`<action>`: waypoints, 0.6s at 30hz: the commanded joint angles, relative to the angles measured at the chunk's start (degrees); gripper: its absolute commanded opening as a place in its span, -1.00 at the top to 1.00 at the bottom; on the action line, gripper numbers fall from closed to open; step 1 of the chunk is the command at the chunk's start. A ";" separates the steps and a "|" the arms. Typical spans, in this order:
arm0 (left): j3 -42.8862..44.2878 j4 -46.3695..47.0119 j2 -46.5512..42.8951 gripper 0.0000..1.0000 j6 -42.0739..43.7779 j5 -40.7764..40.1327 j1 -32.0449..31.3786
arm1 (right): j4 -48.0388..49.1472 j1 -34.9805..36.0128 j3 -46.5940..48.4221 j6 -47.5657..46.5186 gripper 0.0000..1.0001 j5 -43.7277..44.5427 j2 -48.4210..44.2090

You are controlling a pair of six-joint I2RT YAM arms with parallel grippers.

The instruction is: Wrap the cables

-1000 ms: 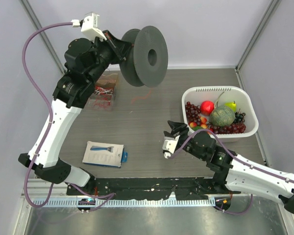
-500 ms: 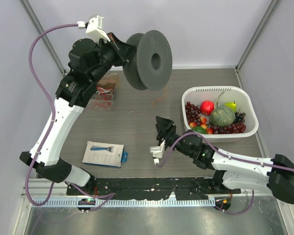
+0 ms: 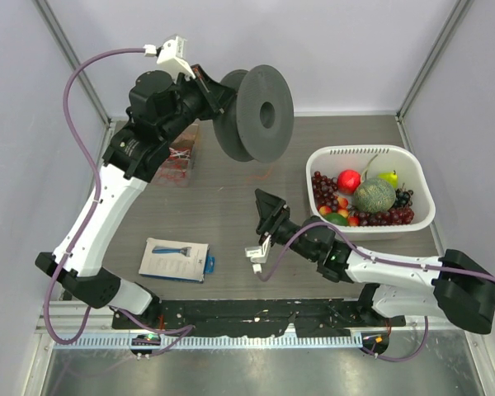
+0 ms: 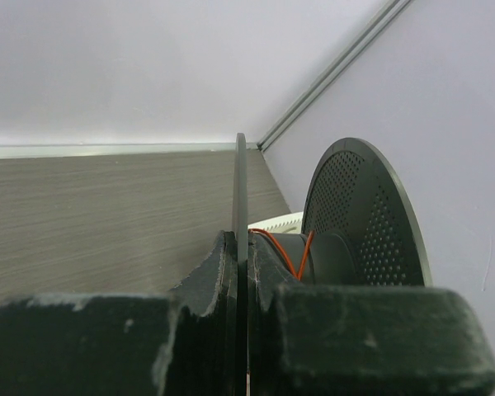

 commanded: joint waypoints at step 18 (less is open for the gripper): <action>0.43 5.21 -3.76 1.00 -5.34 0.93 -0.86 | 9.62 -0.64 7.22 -5.49 -0.10 -1.17 10.31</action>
